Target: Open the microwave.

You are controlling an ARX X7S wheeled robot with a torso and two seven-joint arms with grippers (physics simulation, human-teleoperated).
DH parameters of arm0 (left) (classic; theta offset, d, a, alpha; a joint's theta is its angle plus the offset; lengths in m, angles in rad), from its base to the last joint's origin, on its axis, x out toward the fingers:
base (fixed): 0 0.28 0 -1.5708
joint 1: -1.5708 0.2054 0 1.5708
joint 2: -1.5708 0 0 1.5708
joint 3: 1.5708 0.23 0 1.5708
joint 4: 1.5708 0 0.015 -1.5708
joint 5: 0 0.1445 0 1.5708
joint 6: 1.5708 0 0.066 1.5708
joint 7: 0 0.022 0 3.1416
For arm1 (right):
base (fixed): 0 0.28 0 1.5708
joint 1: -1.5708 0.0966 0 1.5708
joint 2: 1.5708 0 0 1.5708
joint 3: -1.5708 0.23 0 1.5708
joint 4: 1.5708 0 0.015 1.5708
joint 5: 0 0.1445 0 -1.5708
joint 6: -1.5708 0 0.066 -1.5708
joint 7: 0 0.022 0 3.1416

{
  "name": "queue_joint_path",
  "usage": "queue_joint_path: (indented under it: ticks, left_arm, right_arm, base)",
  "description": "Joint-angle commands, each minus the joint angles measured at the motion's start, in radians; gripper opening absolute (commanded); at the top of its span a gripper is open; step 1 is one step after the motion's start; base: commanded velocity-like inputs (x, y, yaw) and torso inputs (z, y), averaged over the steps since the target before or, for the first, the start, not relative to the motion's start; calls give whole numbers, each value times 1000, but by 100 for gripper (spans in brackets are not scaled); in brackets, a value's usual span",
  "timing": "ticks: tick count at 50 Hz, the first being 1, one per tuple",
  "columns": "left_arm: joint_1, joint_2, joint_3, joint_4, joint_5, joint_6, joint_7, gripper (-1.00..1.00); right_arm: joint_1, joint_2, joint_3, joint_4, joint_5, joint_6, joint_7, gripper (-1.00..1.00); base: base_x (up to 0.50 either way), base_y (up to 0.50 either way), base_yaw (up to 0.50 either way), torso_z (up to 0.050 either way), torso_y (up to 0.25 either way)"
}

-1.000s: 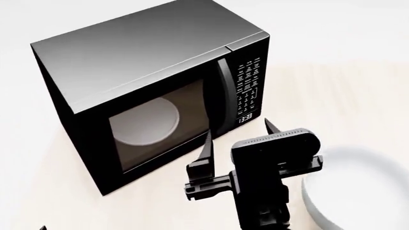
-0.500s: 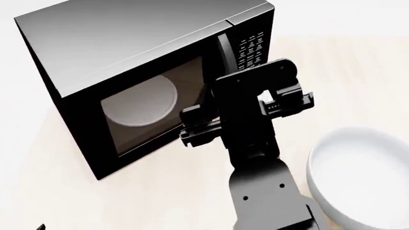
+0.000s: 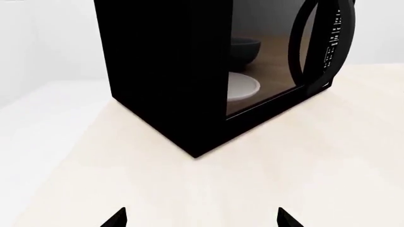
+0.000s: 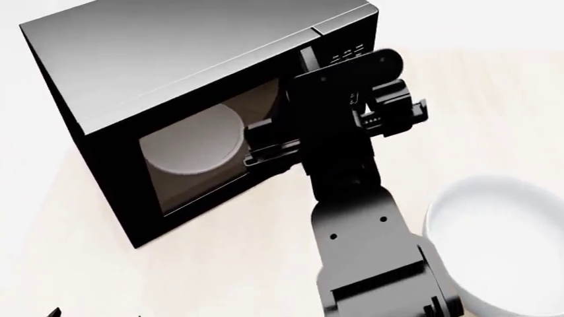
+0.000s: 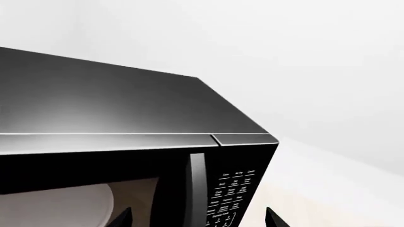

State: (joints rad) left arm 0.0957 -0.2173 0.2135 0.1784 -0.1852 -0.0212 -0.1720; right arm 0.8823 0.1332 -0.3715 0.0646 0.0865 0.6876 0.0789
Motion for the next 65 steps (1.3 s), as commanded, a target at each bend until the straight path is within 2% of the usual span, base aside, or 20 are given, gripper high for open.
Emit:
queue_joint_path:
  ticks: [1,65]
  left_arm:
    - [3,-8,7,6,-1,5,-9,100]
    - [5,-39,33,18,-21,16,-39,100]
  right_arm:
    - [30,-11,-7,85,6,-38,0,100]
    - [157,-102,-61,827,42,-608,38,100]
  base:
    - [0,0,0,0,0]
    - [0,0,0,0,0]
